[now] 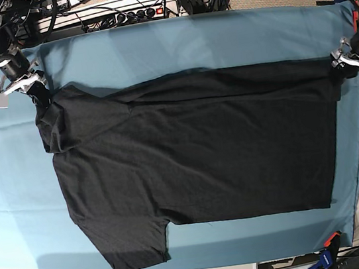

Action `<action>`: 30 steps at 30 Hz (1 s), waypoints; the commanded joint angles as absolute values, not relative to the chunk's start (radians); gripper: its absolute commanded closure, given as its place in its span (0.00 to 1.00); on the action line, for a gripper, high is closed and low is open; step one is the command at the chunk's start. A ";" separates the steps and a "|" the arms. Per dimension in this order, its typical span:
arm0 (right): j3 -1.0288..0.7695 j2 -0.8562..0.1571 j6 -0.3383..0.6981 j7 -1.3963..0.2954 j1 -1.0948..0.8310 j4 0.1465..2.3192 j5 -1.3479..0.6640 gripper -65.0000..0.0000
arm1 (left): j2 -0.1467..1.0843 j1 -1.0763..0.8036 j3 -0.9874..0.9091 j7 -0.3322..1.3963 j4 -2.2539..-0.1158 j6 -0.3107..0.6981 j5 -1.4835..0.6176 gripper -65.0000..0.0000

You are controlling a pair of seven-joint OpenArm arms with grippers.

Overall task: Fold the T-shirt properly
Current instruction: 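Hold the shirt edge with both grippers and adjust the grip, then pull both held corners toward the robot to stretch the shirt flat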

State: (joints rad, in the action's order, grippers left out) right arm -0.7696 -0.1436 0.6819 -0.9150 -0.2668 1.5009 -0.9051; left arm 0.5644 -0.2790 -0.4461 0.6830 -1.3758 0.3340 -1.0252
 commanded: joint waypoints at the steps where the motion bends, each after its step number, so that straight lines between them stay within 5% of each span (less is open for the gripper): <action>1: -0.772 -0.158 0.694 -0.897 -0.263 1.518 -0.923 1.00 | 0.570 -0.283 -0.443 0.733 -1.377 0.334 -1.028 0.42; 7: -0.772 -0.158 0.694 -0.899 -0.263 1.518 -0.923 1.00 | 0.571 -0.297 -0.443 0.746 -1.377 0.340 -1.061 0.42; 12: -0.772 -0.158 0.694 -0.899 -0.263 1.518 -0.923 1.00 | 0.570 -0.327 -0.443 0.756 -1.377 0.368 -1.098 0.53; 15: -0.772 -0.157 0.694 -0.899 -0.263 1.518 -0.923 1.00 | 0.570 -0.333 -0.443 0.751 -1.377 0.368 -1.101 0.71; 17: -0.772 -0.158 0.694 -0.900 -0.263 1.518 -0.923 1.00 | 0.571 -0.332 -0.443 0.739 -1.377 0.368 -1.101 0.97; 18: -0.772 -0.158 0.694 -0.899 -0.263 1.518 -0.923 1.00 | 0.571 -0.332 -0.443 0.735 -1.377 0.368 -1.101 1.00; 30: -0.773 -0.159 0.695 -0.916 -0.279 1.518 -0.944 1.00 | 0.571 -0.333 -0.443 0.738 -1.379 0.406 -1.094 1.00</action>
State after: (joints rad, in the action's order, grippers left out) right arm -0.7692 -0.1440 0.6827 -0.9306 -0.2806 1.5009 -0.9176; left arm 0.5549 -0.3290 -0.4404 0.7155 -1.3720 0.4015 -1.1046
